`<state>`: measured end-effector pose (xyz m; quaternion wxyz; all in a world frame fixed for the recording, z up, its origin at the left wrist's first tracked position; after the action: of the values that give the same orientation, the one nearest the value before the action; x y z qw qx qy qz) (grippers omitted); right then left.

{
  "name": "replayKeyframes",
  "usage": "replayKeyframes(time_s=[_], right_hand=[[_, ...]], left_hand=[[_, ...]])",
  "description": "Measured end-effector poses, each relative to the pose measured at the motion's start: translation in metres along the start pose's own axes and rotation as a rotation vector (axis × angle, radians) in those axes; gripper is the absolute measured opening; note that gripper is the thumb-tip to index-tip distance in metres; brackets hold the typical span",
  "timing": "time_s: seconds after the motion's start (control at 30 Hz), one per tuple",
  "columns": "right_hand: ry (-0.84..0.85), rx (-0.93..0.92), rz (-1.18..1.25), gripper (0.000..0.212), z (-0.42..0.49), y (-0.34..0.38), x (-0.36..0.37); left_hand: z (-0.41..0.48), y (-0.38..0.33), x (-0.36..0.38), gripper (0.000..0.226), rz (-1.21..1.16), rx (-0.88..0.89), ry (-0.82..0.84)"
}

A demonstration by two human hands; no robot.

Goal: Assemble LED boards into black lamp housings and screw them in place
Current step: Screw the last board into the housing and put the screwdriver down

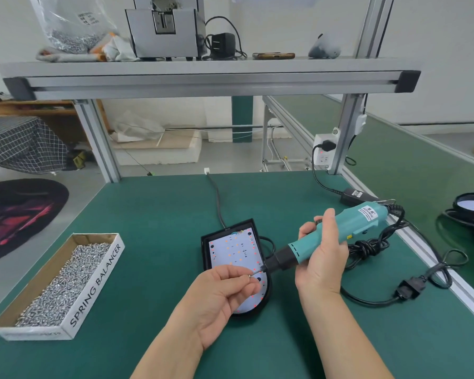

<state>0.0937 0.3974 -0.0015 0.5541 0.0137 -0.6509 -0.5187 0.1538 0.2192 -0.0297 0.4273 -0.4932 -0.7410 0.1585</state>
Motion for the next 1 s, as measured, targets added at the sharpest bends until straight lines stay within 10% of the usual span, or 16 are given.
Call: replayKeyframes(time_s=[1.0], right_hand=[[-0.053,0.068,-0.151,0.023,0.005,-0.011,-0.006]], left_hand=[[-0.003,0.007,0.005,0.039,0.564,0.369,-0.244]])
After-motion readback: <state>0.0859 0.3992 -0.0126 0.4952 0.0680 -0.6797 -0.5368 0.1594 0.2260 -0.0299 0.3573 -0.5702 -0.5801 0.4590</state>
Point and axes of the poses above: each hand's wrist, its own z-axis towards the middle knuckle, its own x-axis out of the palm, y = z × x, the point moved 4 cm from there along z, towards the middle knuckle, and after that the axes turned 14 degrees about -x, right-handed, at the moved point
